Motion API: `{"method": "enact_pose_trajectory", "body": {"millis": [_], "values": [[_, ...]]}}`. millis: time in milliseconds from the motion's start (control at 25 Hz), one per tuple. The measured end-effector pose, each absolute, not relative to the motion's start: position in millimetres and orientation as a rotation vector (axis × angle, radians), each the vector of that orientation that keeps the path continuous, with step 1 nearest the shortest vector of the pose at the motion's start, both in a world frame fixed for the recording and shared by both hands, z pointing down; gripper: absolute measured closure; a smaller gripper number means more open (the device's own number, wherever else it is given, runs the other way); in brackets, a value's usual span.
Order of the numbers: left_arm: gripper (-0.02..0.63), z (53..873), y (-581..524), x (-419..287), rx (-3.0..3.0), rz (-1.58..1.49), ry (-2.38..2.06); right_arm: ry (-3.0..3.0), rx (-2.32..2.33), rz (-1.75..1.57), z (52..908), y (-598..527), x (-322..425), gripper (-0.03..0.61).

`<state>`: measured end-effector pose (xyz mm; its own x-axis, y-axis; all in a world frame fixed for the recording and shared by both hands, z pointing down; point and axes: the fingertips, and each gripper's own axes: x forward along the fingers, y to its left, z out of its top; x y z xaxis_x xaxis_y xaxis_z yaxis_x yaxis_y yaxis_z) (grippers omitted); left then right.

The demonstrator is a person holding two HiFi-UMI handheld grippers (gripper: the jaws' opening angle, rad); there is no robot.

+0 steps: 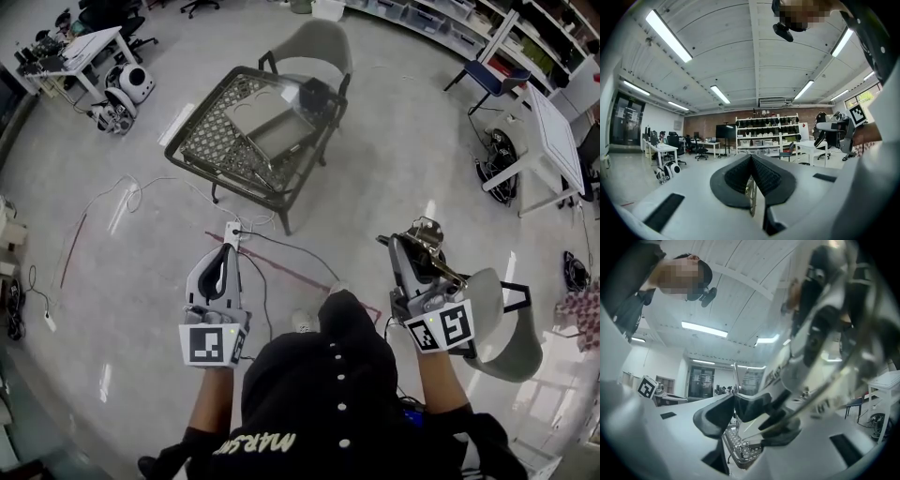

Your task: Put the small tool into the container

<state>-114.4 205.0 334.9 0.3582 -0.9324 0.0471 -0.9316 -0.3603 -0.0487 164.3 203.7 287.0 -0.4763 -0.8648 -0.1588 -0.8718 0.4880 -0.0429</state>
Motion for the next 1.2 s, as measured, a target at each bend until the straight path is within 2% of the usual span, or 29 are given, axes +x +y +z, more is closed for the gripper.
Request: {"method": "enact_pose_trajectory", "body": {"millis": [640,1200], "values": [[0.594,339,91,-126,-2.532,-0.123,1.874,2.599,-1.457,0.035,297,70,154,0.380],[0.594,317,-39,-101,-2.470,-0.107,1.919,2.648,-1.341,0.071,276,-76,165,0.380]]}}
